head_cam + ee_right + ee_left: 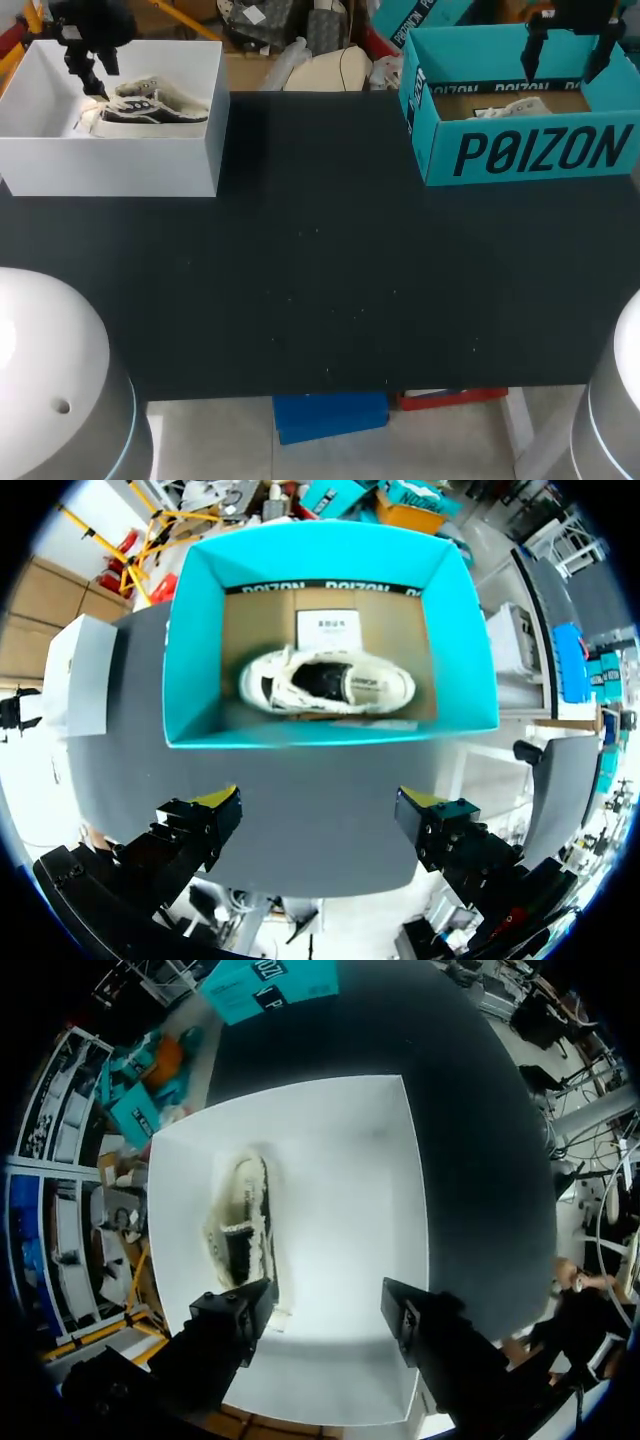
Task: Take the shoe out of the shoebox, open the shoe tongue, remove and reinsert the insole, then place the shoe into the shoebox
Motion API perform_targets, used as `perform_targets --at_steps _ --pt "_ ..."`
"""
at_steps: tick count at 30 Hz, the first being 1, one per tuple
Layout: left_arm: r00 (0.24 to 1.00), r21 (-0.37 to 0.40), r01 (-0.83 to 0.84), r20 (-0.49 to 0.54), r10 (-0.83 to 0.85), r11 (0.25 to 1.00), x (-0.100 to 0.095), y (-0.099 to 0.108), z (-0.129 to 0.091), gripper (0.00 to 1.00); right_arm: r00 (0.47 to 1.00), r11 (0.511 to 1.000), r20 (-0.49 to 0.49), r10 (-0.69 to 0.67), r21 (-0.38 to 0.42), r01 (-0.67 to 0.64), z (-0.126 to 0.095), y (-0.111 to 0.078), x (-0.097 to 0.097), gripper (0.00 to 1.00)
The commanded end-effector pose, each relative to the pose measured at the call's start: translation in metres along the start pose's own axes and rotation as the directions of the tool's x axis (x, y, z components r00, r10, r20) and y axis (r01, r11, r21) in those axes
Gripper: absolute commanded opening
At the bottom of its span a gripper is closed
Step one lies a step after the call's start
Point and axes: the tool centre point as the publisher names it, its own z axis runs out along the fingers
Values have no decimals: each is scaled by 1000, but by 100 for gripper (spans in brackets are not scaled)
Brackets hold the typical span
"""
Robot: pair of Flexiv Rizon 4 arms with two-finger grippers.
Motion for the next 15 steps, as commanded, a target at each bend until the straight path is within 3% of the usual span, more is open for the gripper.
perform_targets --at_steps 1,3,12,13,15 --pt "997 -2 8 -73 -8 1000 -25 -1 21 71 1000 1000 0 0 0 0 0 0 0 100" --pt "998 -29 -1 -71 -1 1000 -29 -2 31 72 1000 1000 0 0 0 0 0 0 0 100" --pt "995 -23 -14 -102 12 1000 -44 -4 63 69 1000 1000 0 0 0 0 0 0 0 100" --pt "994 -21 -14 -109 12 1000 -44 -6 66 75 1000 1000 0 0 0 0 0 0 0 100" --pt "994 -24 -16 -112 13 1000 -46 -8 71 75 1000 1000 0 0 0 0 0 0 0 100"
